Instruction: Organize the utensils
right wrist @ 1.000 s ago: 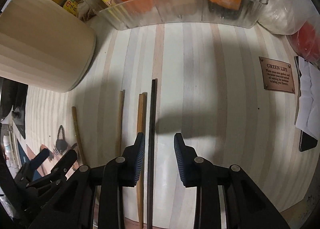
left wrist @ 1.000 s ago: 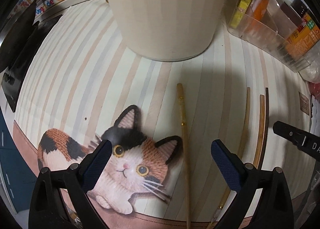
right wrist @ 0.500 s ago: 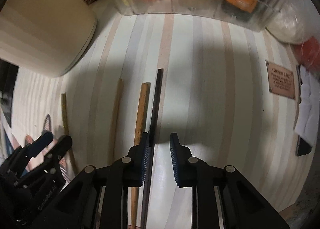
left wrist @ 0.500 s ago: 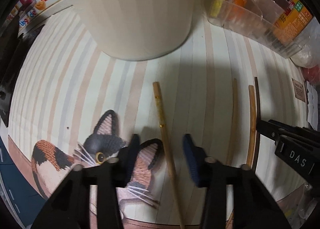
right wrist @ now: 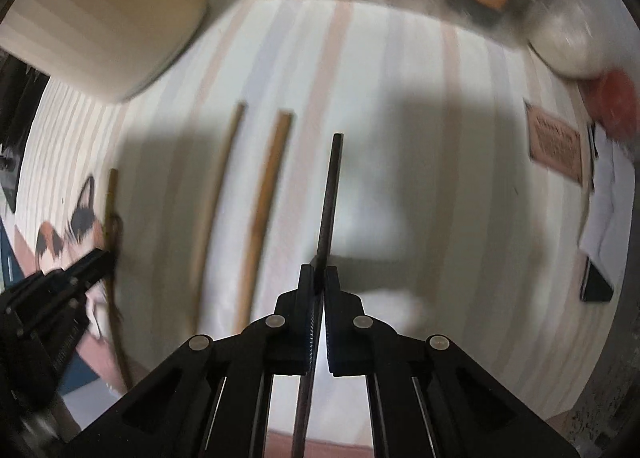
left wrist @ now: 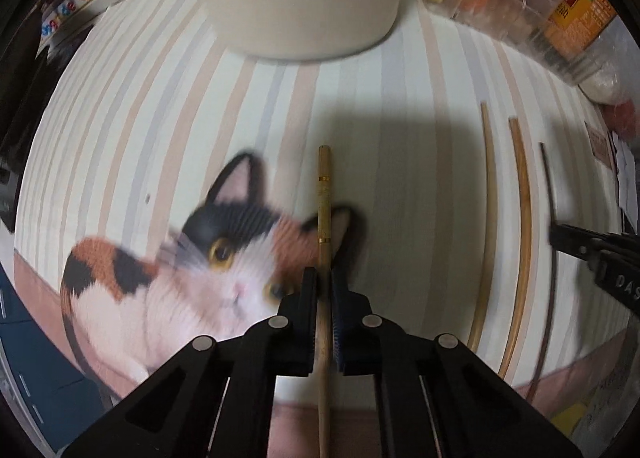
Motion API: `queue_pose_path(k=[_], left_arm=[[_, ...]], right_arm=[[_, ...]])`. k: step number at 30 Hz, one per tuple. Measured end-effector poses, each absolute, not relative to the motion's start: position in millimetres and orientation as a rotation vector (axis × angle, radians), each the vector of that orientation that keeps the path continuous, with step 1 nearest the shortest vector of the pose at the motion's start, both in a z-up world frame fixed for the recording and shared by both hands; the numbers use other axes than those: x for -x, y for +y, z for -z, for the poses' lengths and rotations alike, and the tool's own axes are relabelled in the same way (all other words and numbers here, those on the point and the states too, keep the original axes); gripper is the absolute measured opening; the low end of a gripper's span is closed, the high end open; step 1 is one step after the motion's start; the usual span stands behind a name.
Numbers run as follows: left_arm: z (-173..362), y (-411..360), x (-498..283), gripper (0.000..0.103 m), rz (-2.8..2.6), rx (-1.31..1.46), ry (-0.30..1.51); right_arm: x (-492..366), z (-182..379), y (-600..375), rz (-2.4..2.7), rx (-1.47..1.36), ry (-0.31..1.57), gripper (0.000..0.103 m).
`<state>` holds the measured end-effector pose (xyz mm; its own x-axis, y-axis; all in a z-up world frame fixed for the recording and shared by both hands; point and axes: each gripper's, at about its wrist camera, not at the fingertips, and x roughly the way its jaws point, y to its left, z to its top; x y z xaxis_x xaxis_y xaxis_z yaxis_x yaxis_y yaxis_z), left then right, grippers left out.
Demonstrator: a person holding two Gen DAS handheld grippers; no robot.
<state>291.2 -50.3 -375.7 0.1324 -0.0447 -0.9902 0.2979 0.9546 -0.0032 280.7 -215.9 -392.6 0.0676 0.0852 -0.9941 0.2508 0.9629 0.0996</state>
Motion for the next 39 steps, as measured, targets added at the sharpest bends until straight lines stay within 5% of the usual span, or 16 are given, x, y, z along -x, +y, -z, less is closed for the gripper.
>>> queue_pose_path(k=[39], left_arm=[[379,-49,-303,0.009,0.257,-0.188,1.448]], right_arm=[[-287,400,-229,0.221,-0.268,1.543,0.006]])
